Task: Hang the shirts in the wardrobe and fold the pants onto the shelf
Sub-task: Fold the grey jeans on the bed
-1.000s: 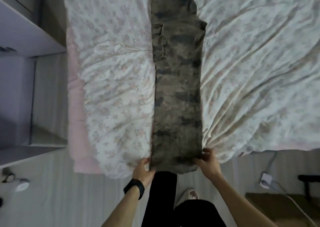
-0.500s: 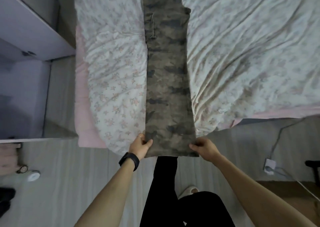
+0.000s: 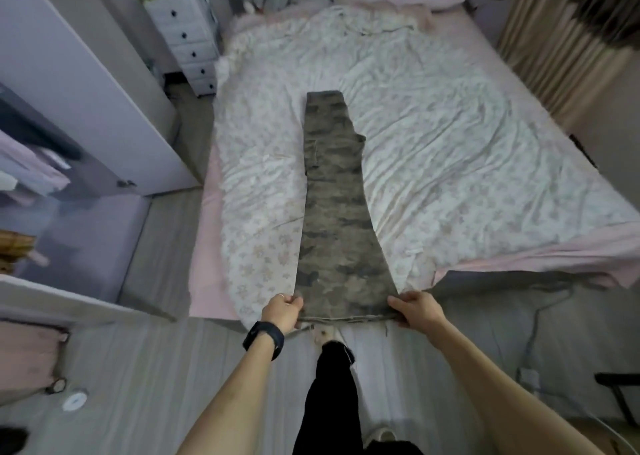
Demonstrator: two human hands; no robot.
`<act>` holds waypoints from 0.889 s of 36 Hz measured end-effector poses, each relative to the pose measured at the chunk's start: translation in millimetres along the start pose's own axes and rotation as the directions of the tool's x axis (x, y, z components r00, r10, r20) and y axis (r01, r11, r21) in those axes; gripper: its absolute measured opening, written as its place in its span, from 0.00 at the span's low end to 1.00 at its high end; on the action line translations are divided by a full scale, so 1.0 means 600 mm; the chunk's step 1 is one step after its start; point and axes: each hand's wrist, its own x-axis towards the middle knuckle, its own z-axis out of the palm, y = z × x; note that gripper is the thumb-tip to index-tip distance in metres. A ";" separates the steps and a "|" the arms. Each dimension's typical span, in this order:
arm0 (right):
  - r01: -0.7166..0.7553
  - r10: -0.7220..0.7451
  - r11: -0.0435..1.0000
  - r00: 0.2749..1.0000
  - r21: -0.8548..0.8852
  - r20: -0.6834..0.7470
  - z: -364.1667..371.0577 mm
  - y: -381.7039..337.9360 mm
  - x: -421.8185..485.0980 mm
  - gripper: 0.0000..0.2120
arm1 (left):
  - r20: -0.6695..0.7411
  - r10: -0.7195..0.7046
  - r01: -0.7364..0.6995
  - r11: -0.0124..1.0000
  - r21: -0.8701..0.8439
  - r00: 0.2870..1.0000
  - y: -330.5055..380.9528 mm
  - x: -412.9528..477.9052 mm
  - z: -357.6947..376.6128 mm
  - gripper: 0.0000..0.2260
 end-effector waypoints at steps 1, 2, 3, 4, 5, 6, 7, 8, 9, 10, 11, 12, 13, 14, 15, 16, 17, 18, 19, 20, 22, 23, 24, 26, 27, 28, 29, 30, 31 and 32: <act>-0.021 0.021 1.000 1.000 0.021 0.020 -0.006 0.007 -0.014 0.14 | 0.014 -0.010 0.009 1.000 0.025 1.000 -0.008 -0.013 -0.004 0.09; -0.046 0.044 0.998 0.998 0.039 0.049 -0.009 0.013 -0.028 0.14 | 0.030 -0.022 0.020 0.999 0.040 0.999 -0.017 -0.025 -0.006 0.09; -0.068 0.064 0.997 0.995 0.044 0.076 -0.013 0.022 -0.048 0.14 | 0.051 -0.041 0.039 0.998 0.044 0.998 -0.030 -0.043 -0.006 0.09; -0.089 0.084 0.995 0.992 0.039 0.099 -0.014 0.031 -0.064 0.13 | 0.075 -0.067 0.065 0.997 0.035 0.995 -0.043 -0.057 -0.004 0.09; -0.112 0.109 0.994 0.987 0.019 0.118 -0.013 0.042 -0.081 0.13 | 0.100 -0.101 0.098 0.995 0.027 0.990 -0.059 -0.072 -0.001 0.08; -0.134 0.135 0.991 0.981 -0.014 0.138 -0.011 0.054 -0.098 0.13 | 0.124 -0.137 0.135 0.990 0.029 0.983 -0.077 -0.087 0.003 0.07; -0.156 0.163 0.986 0.973 -0.055 0.162 -0.009 0.065 -0.115 0.13 | 0.151 -0.173 0.170 0.985 0.035 0.973 -0.096 -0.100 0.006 0.07; -0.176 0.191 0.980 0.963 -0.096 0.189 -0.007 0.078 -0.134 0.13 | 0.179 -0.208 0.204 0.978 0.038 0.962 -0.117 -0.116 0.011 0.08; -0.191 0.216 0.973 0.951 -0.128 0.221 -0.006 0.089 -0.148 0.12 | 0.203 -0.232 0.229 0.973 0.039 0.951 -0.133 -0.127 0.016 0.09; -0.205 0.236 0.968 0.939 -0.144 0.251 -0.007 0.100 -0.161 0.12 | 0.221 -0.249 0.245 0.968 0.043 0.943 -0.148 -0.138 0.021 0.09; -0.219 0.254 0.964 0.926 -0.152 0.278 -0.007 0.112 -0.174 0.12 | 0.235 -0.260 0.256 0.965 0.051 0.937 -0.163 -0.150 0.026 0.09; -0.232 0.268 0.961 0.916 -0.153 0.299 -0.007 0.120 -0.184 0.12 | 0.244 -0.264 0.259 0.964 0.050 0.933 -0.171 -0.160 0.029 0.09; -0.244 0.279 0.959 0.907 -0.148 0.315 -0.007 0.130 -0.195 0.11 | 0.249 -0.264 0.262 0.964 0.043 0.932 -0.180 -0.170 0.031 0.08; -0.249 0.283 0.958 0.903 -0.142 0.323 -0.005 0.137 -0.204 0.11 | 0.246 -0.264 0.266 0.964 0.025 0.933 -0.185 -0.179 0.033 0.09; -0.247 0.278 0.960 0.905 -0.135 0.322 -0.006 0.141 -0.207 0.11 | 0.245 -0.260 0.268 0.964 0.001 0.934 -0.186 -0.184 0.032 0.12; -0.237 0.266 0.963 0.911 -0.127 0.316 -0.006 0.143 -0.212 0.11 | 0.252 -0.248 0.262 0.965 -0.022 0.935 -0.185 -0.188 0.030 0.15; -0.219 0.245 0.968 0.921 -0.118 0.303 -0.007 0.142 -0.214 0.11 | 0.265 -0.222 0.240 0.970 -0.040 0.938 -0.181 -0.192 0.026 0.18; -0.197 0.219 0.975 0.933 -0.105 0.286 -0.009 0.138 -0.215 0.11 | 0.275 -0.185 0.207 0.977 -0.051 0.943 -0.173 -0.194 0.022 0.19; -0.170 0.185 0.982 0.947 -0.079 0.263 -0.011 0.131 -0.215 0.10 | 0.274 -0.143 0.166 0.984 -0.060 0.951 -0.161 -0.194 0.016 0.18; -0.140 0.144 0.990 0.963 -0.036 0.229 -0.014 0.119 -0.213 0.09 | 0.262 -0.098 0.120 0.990 -0.069 0.960 -0.146 -0.193 0.007 0.16; -0.085 0.073 0.992 0.989 0.090 0.128 -0.020 0.089 -0.210 0.07 | 0.218 -0.017 0.042 0.993 -0.111 0.976 -0.109 -0.190 -0.012 0.09; -0.044 0.031 0.987 0.996 0.158 0.081 -0.024 0.066 -0.205 0.07 | 0.191 0.022 0.007 0.988 -0.153 0.981 -0.085 -0.183 -0.025 0.07; -0.003 -0.009 0.974 0.999 0.226 0.052 -0.029 0.040 -0.201 0.06 | 0.171 0.048 -0.013 0.980 -0.199 0.984 -0.058 -0.177 -0.037 0.06; 0.055 -0.065 0.935 0.998 0.351 0.016 -0.042 -0.019 -0.192 0.06 | 0.152 0.091 -0.042 0.954 -0.297 0.984 -0.003 -0.168 -0.064 0.05; 0.073 -0.082 0.914 0.997 0.399 0.005 -0.050 -0.050 -0.189 0.07 | 0.149 0.113 -0.056 0.936 -0.346 0.982 0.023 -0.165 -0.077 0.05; 0.087 -0.096 0.893 0.995 0.442 -0.001 -0.058 -0.082 -0.186 0.07 | 0.154 0.130 -0.060 0.917 -0.394 0.979 0.049 -0.161 -0.091 0.06; 0.097 -0.110 0.874 0.994 0.476 -0.002 -0.066 -0.111 -0.182 0.07 | 0.168 0.142 -0.057 0.899 -0.433 0.975 0.075 -0.157 -0.105 0.08; 0.106 -0.121 0.856 0.993 0.506 -0.002 -0.074 -0.138 -0.178 0.07 | 0.187 0.157 -0.055 0.886 -0.460 0.970 0.100 -0.153 -0.117 0.09; 0.116 -0.132 0.842 0.991 0.528 -0.008 -0.083 -0.162 -0.175 0.06 | 0.201 0.182 -0.067 0.876 -0.477 0.962 0.121 -0.150 -0.129 0.11; 0.129 -0.147 0.832 0.989 0.539 -0.011 -0.091 -0.186 -0.169 0.05 | 0.205 0.218 -0.092 0.866 -0.492 0.954 0.144 -0.143 -0.138 0.12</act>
